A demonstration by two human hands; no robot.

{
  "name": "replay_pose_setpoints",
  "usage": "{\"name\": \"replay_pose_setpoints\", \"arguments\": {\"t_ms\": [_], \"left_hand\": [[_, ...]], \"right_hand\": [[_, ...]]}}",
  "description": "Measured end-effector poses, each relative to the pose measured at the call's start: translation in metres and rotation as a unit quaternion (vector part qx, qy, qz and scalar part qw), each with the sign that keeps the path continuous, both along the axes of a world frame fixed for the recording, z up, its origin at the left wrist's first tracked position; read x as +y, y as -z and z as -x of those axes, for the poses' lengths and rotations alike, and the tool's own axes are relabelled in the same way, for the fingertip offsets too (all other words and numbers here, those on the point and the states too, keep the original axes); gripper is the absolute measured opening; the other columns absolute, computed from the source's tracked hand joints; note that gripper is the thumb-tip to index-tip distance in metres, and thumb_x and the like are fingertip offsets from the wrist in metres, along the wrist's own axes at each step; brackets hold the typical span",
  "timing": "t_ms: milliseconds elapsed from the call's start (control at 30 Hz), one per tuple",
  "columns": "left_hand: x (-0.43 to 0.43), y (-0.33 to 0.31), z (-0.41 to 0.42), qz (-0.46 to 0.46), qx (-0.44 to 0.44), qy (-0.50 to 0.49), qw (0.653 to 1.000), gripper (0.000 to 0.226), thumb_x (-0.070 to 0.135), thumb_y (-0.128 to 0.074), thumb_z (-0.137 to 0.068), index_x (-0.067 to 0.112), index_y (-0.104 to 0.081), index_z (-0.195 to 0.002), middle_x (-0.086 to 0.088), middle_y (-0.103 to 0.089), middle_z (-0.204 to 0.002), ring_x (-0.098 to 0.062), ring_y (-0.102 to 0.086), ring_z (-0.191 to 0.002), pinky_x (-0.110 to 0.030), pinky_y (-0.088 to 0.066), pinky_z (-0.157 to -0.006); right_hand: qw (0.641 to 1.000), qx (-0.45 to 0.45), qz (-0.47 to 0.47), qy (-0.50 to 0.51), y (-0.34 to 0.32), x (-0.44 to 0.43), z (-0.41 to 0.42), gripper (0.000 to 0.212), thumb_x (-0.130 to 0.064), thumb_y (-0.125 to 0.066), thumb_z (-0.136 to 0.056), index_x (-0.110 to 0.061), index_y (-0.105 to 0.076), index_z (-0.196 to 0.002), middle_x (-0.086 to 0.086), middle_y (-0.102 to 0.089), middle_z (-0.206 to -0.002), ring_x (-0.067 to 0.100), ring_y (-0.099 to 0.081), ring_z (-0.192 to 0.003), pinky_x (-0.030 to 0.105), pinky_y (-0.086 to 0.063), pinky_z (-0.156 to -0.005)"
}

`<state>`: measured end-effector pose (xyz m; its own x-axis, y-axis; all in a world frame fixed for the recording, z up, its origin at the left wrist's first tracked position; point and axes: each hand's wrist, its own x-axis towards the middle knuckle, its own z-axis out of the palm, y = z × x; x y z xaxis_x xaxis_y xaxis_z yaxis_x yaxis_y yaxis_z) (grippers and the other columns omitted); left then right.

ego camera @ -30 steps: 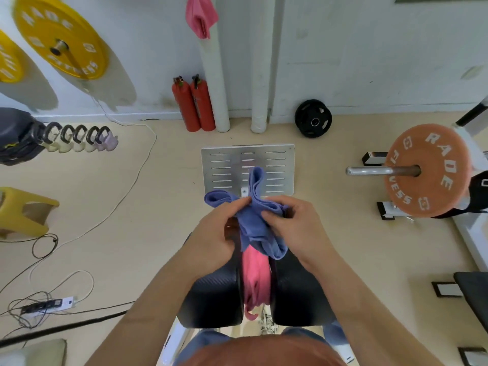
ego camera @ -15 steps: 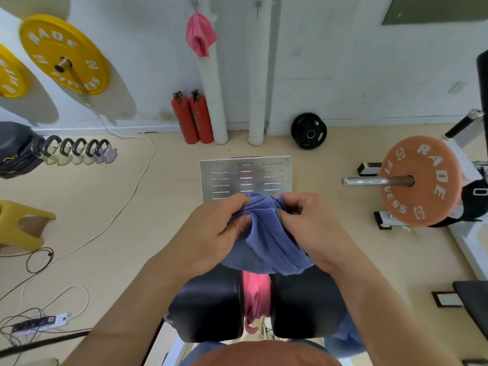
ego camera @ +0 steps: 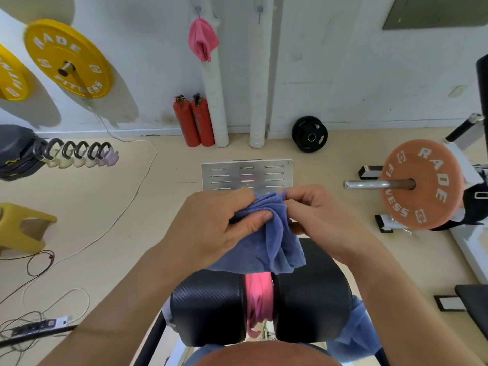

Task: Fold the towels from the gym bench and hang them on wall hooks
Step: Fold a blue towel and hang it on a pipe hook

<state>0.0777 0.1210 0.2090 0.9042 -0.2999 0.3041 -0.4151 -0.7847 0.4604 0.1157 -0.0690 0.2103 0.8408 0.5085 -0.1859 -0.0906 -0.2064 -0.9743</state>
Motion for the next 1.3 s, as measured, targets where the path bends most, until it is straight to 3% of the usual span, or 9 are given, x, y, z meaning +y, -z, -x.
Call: {"name": "replay_pose_setpoints", "arguments": {"t_ms": [200,334,467,567,768,934,1068,1168,1302], "left_hand": [[0.003,-0.008,-0.007,0.177,0.182,-0.022,0.967,0.024,0.055,-0.061,-0.079,0.043,-0.059,-0.1,0.012,-0.069,-0.079,-0.003,-0.062,-0.071,-0.01,-0.044,-0.065],[0.008,-0.006,-0.009,0.236,0.185,-0.086,0.95,0.038,0.058,-0.061,-0.08,0.022,-0.071,-0.08,0.001,-0.068,-0.071,-0.007,-0.058,-0.063,-0.023,-0.048,-0.06],[0.016,-0.016,-0.011,0.386,0.188,-0.217,0.877,0.048,0.053,-0.058,-0.082,0.006,-0.066,-0.076,-0.011,-0.063,-0.068,-0.016,-0.057,-0.063,-0.034,-0.048,-0.062],[0.018,-0.023,-0.011,0.439,0.191,-0.267,0.836,0.052,0.05,-0.06,-0.084,-0.001,-0.063,-0.077,-0.01,-0.062,-0.069,-0.02,-0.058,-0.064,-0.036,-0.048,-0.064],[0.017,-0.031,-0.006,0.466,0.195,-0.287,0.814,0.046,0.046,-0.062,-0.085,0.0,-0.066,-0.078,-0.007,-0.066,-0.073,-0.019,-0.062,-0.067,-0.036,-0.051,-0.069],[0.028,-0.04,-0.005,0.457,0.224,-0.255,0.822,0.06,0.055,-0.063,-0.073,-0.004,-0.064,-0.08,-0.011,-0.063,-0.079,-0.024,-0.06,-0.074,-0.039,-0.048,-0.074],[0.032,-0.045,-0.006,0.475,0.263,-0.243,0.804,0.062,0.053,-0.063,-0.069,-0.004,-0.067,-0.092,-0.013,-0.067,-0.086,-0.027,-0.063,-0.081,-0.039,-0.051,-0.08],[0.025,-0.046,-0.007,0.52,0.284,-0.245,0.767,0.034,0.047,-0.064,-0.079,0.017,-0.075,-0.066,-0.003,-0.072,-0.083,-0.025,-0.066,-0.086,-0.037,-0.051,-0.082],[0.014,-0.045,-0.008,0.524,0.302,-0.244,0.758,0.034,0.048,-0.062,-0.083,0.015,-0.073,-0.082,-0.001,-0.071,-0.083,-0.02,-0.066,-0.083,-0.032,-0.052,-0.075]], "right_hand": [[0.998,-0.042,0.039,-0.01,-0.008,0.004,-0.004,0.03,-0.02,-0.048,-0.087,0.006,-0.063,-0.088,0.028,-0.054,-0.076,0.021,-0.047,-0.067,0.036,-0.042,-0.063],[0.997,-0.071,0.034,-0.012,-0.013,0.012,-0.005,0.014,-0.029,-0.054,-0.095,-0.026,-0.059,-0.108,0.001,-0.064,-0.097,0.011,-0.06,-0.08,0.019,-0.049,-0.069],[0.98,-0.167,0.096,-0.045,0.001,0.01,0.007,0.069,-0.049,-0.074,-0.073,-0.044,-0.034,-0.129,-0.022,-0.038,-0.133,-0.004,-0.044,-0.121,0.02,-0.047,-0.093],[0.95,-0.284,0.132,0.026,0.025,0.02,0.021,0.05,-0.041,-0.067,-0.078,-0.03,-0.042,-0.12,-0.016,-0.043,-0.121,-0.001,-0.045,-0.111,0.011,-0.039,-0.092],[0.869,-0.428,0.178,0.177,0.061,0.043,0.035,0.024,-0.027,-0.048,-0.092,-0.014,-0.061,-0.106,0.0,-0.063,-0.111,0.012,-0.058,-0.099,0.025,-0.05,-0.087],[0.95,-0.209,-0.017,0.233,0.049,0.035,0.027,0.021,-0.006,-0.046,-0.096,-0.018,-0.064,-0.096,-0.002,-0.069,-0.093,0.012,-0.062,-0.088,0.026,-0.054,-0.08],[0.967,-0.109,-0.148,0.176,0.033,0.025,0.025,0.037,0.004,-0.045,-0.097,-0.023,-0.066,-0.084,-0.002,-0.066,-0.081,0.013,-0.059,-0.078,0.03,-0.049,-0.075],[0.965,0.019,-0.253,0.074,0.027,0.013,0.025,0.03,0.0,-0.053,-0.091,-0.024,-0.07,-0.085,0.0,-0.068,-0.087,0.016,-0.061,-0.085,0.033,-0.048,-0.084],[0.986,-0.057,-0.143,0.059,0.031,0.0,0.021,0.035,0.015,-0.06,-0.079,-0.018,-0.063,-0.088,-0.004,-0.067,-0.092,0.014,-0.062,-0.095,0.032,-0.052,-0.085]]}}
